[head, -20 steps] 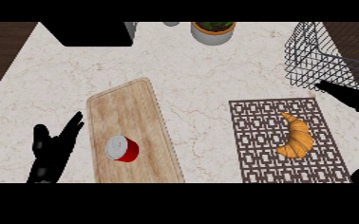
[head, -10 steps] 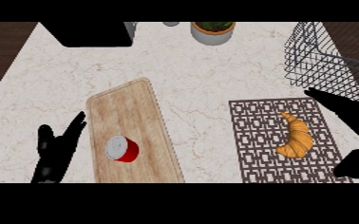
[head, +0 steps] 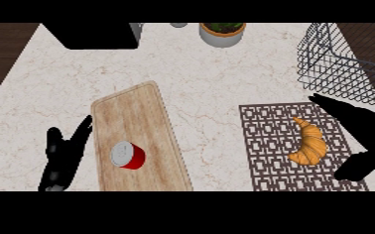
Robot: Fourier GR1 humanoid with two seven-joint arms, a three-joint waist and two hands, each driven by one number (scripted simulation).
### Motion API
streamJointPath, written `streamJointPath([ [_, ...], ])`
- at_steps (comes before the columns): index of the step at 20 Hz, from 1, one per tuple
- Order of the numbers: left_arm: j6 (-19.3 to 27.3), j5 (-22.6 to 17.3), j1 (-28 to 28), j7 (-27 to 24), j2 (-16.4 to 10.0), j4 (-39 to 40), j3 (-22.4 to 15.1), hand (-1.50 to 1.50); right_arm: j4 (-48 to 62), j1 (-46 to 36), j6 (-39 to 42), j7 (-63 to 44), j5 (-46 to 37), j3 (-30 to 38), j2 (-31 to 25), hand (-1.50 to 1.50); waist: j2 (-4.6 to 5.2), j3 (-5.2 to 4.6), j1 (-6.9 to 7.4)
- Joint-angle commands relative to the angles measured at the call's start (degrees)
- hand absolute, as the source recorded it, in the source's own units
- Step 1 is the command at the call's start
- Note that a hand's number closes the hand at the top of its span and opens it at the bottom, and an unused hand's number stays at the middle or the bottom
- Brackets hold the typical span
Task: Pick the croissant from the placemat and place it in the basket
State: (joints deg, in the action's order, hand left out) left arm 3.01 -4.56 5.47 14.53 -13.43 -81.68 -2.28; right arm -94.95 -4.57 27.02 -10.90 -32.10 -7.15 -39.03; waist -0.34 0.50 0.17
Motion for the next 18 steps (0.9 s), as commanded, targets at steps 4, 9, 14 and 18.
streamJointPath([
  [4,-2.50,-0.28,6.39,-0.04,0.56,-2.33,-0.47,0.00,2.25,-1.84,-0.11,1.24,-3.75,-0.06,3.54,-1.50,0.31,-0.49,0.26],
  [9,-3.86,-0.90,1.63,1.60,-0.48,0.73,2.62,0.00,7.64,-3.57,-2.02,2.80,-8.96,-1.27,6.82,-1.50,0.38,-0.49,0.13],
  [14,-1.74,0.55,2.55,3.38,2.13,-1.86,0.83,0.00,8.14,-1.73,0.39,0.45,-11.61,-2.87,6.92,-1.50,0.32,-0.49,0.00],
  [18,-2.46,1.13,5.33,0.24,1.85,-0.94,2.05,0.00,9.96,-1.14,-1.46,2.65,-13.21,-2.13,8.24,-1.50,0.30,-0.50,-0.05],
])
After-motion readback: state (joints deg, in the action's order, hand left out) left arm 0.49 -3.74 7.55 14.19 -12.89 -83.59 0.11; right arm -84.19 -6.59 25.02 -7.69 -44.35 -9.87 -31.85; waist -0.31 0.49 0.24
